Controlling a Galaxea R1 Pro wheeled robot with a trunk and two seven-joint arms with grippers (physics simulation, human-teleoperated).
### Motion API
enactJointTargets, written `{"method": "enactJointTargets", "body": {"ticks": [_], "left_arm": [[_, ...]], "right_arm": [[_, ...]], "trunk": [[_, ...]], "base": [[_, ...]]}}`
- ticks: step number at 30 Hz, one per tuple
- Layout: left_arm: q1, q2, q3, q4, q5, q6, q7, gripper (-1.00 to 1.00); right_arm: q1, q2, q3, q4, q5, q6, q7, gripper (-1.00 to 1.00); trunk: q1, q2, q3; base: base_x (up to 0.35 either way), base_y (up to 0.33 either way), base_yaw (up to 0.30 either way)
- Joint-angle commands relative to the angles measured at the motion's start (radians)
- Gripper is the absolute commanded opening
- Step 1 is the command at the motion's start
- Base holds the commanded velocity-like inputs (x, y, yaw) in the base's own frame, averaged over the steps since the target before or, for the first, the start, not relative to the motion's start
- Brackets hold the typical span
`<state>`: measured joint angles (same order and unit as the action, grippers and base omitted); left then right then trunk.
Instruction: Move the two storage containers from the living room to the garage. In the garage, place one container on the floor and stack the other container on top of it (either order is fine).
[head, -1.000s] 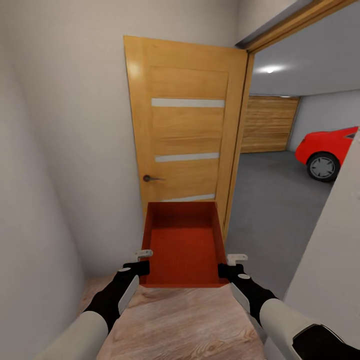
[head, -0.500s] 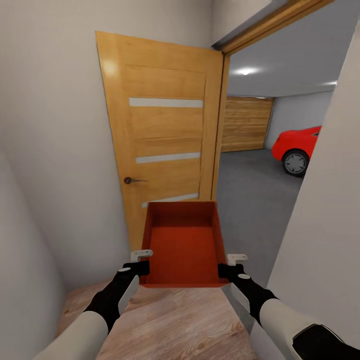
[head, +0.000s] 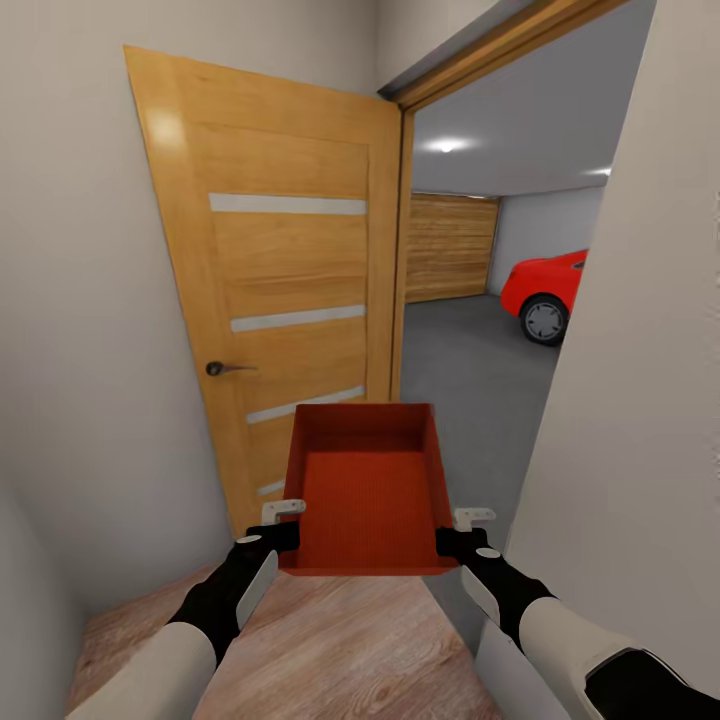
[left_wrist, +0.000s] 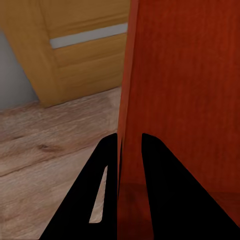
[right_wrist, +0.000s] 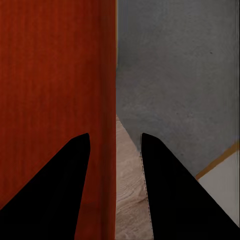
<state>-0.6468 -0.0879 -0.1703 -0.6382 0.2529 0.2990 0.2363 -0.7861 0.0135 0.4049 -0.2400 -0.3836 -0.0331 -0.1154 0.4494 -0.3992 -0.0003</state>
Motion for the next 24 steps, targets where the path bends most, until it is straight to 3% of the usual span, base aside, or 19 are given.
{"method": "enactJointTargets", "body": {"ticks": [1,18,24], "left_arm": [[0.000,0.002,-0.002,-0.005,-0.012,0.006,0.015,-1.00],[0.000,0.002,-0.002,-0.005,-0.012,0.006,0.015,-1.00],[0.000,0.002,-0.002,-0.005,-0.012,0.006,0.015,-1.00]], "right_arm": [[-0.001,-0.006,-0.005,0.008,-0.012,-0.005,-0.010,-1.00],[-0.001,-0.006,-0.005,0.008,-0.011,-0.005,-0.010,-1.00],[-0.001,-0.006,-0.005,0.008,-0.011,-0.005,-0.010,-1.00]], "trunk": [[0.001,-0.001,0.000],[0.001,-0.001,0.000],[0.001,-0.001,0.000]], "base": [[0.111,0.094,-0.243],[0.188,0.161,-0.243],[0.220,0.187,-0.082]]}}
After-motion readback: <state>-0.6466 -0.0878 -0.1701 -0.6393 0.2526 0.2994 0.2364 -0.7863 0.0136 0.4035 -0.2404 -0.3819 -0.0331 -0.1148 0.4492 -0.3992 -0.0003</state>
